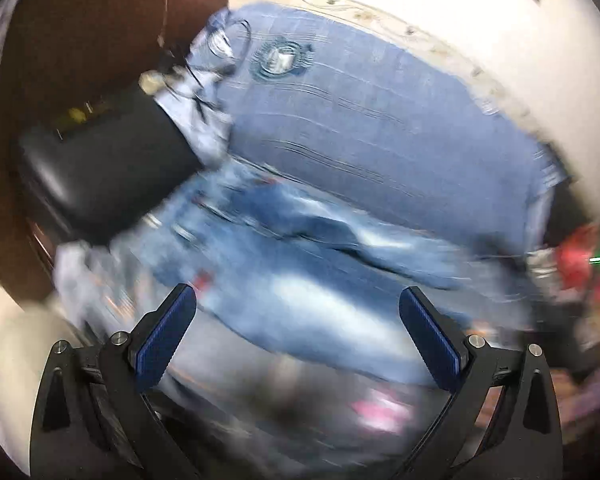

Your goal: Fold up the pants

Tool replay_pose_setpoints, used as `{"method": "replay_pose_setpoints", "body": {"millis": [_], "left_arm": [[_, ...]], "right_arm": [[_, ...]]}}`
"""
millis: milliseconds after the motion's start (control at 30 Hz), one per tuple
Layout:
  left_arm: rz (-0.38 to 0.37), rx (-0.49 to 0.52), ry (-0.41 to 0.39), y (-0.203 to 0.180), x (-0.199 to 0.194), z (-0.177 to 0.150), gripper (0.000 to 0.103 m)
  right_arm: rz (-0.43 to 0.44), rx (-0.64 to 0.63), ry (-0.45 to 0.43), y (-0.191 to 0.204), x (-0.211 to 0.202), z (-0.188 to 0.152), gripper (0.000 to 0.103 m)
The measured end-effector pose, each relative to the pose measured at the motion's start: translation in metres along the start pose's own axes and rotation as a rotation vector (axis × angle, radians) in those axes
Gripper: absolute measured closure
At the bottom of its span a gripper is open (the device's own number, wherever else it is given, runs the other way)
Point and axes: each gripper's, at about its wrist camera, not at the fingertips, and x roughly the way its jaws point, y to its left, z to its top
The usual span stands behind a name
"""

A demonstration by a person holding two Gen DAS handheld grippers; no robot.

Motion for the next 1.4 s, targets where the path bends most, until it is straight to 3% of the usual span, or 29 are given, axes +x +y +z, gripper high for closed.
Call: {"method": "replay_pose_setpoints", "body": {"millis": [100, 200, 300, 400, 467, 600, 700, 733, 800, 900, 1200, 1400], "left_arm": [[0.078, 0.076, 0.007, 0.010, 0.030, 0.020, 0.000], [0.087, 0.100, -0.074, 0.018, 0.028, 0.051, 0.000], [0.073, 0.116, -0.145, 0.011, 0.028, 0.088, 0.000], [0.087, 0.143, -0.173, 0.006, 0.054, 0.109, 0.000], [0.076, 0.165, -0.209, 0.005, 0.083, 0.110, 0.000], [0.123, 0.215, -0.095, 0.011, 0.161, 0.087, 0.000], [0.179, 0.179, 0.100, 0.018, 0.204, 0.067, 0.005], [0.144, 0.188, 0.127, 0.015, 0.207, 0.067, 0.005], [0.132, 0.224, 0.095, 0.007, 0.201, 0.065, 0.005], [0.133, 0.280, 0.033, 0.000, 0.187, 0.063, 0.005], [0.093, 0.264, 0.070, -0.001, 0.187, 0.066, 0.005], [0.103, 0.252, 0.074, 0.002, 0.187, 0.065, 0.005]], "right_arm": [[-0.001, -0.032, -0.012, 0.008, -0.021, 0.011, 0.014], [-0.003, -0.062, -0.003, 0.013, -0.036, 0.032, 0.014], [0.027, -0.012, 0.005, 0.011, -0.040, 0.060, 0.013], [0.035, 0.045, -0.038, 0.007, -0.037, 0.073, 0.004], [-0.017, 0.041, -0.100, 0.006, -0.023, 0.072, 0.004], [-0.074, 0.035, -0.060, -0.005, 0.028, 0.049, 0.004], [-0.100, 0.008, 0.028, -0.012, 0.067, 0.021, 0.013], [-0.116, -0.023, 0.082, -0.012, 0.080, 0.014, 0.017], [-0.086, -0.058, 0.193, -0.008, 0.103, 0.006, 0.018], [-0.030, -0.057, 0.230, 0.002, 0.113, 0.004, 0.018], [-0.051, -0.130, 0.202, 0.029, 0.110, -0.008, 0.018], [-0.029, -0.044, 0.185, 0.017, 0.117, -0.009, 0.018]]}}
